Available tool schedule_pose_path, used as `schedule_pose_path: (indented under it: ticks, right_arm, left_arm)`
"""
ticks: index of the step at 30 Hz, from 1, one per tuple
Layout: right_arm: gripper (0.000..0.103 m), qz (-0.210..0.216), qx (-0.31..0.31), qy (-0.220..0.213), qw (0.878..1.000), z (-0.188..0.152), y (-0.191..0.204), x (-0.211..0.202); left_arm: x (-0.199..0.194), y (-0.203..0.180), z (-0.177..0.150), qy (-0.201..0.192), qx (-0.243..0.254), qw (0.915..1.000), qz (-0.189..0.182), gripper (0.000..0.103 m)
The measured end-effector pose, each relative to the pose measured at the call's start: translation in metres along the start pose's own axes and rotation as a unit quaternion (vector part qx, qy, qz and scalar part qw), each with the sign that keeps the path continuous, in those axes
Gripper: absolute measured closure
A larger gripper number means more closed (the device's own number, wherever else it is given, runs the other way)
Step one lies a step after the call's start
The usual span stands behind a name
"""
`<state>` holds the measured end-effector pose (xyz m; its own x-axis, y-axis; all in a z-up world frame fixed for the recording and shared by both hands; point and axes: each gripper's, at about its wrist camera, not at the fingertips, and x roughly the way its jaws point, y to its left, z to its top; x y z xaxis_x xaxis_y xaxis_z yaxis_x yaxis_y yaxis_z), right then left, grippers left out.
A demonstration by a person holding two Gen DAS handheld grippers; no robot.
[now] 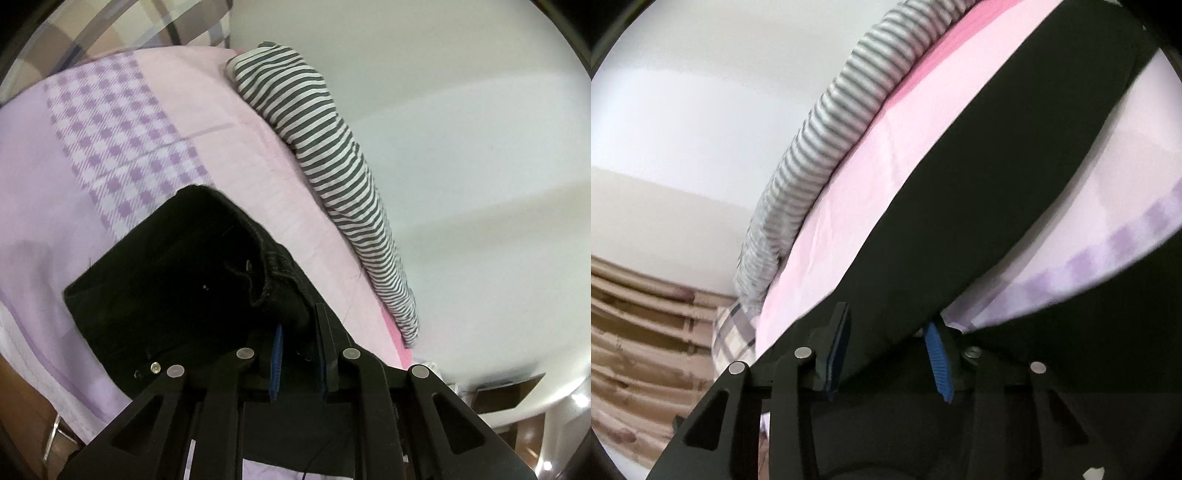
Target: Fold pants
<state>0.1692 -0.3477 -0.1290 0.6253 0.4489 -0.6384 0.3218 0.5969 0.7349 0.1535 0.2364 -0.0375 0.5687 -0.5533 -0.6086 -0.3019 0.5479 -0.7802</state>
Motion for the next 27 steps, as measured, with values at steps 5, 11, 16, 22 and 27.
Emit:
schedule_pose_path:
  ticks: [5,11,16,22,27]
  right_arm:
    - [0.084,-0.034,0.004,-0.010,0.999,0.028,-0.018,-0.006]
    - [0.091,-0.069,-0.012,-0.019,0.997,0.042,-0.023,-0.016]
    - [0.097,-0.080,-0.031,-0.022,0.996,0.035,-0.011,-0.022]
    - [0.097,-0.075,-0.035,-0.012,0.996,0.037,0.004,-0.035]
    - [0.093,-0.075,0.003,0.034,0.997,0.046,0.004,-0.033]
  left_arm:
    - [0.002,0.001,0.003,0.008,0.005,0.9999,0.013,0.088]
    - [0.012,0.009,0.002,0.028,0.027,0.9980,0.049,0.088]
    - [0.021,0.019,0.003,0.040,0.048,0.9952,0.075,0.088]
    - [0.029,0.022,0.018,0.056,0.058,0.9928,0.089,0.088]
    - [0.027,0.005,0.035,0.053,0.064,0.9934,0.079,0.088]
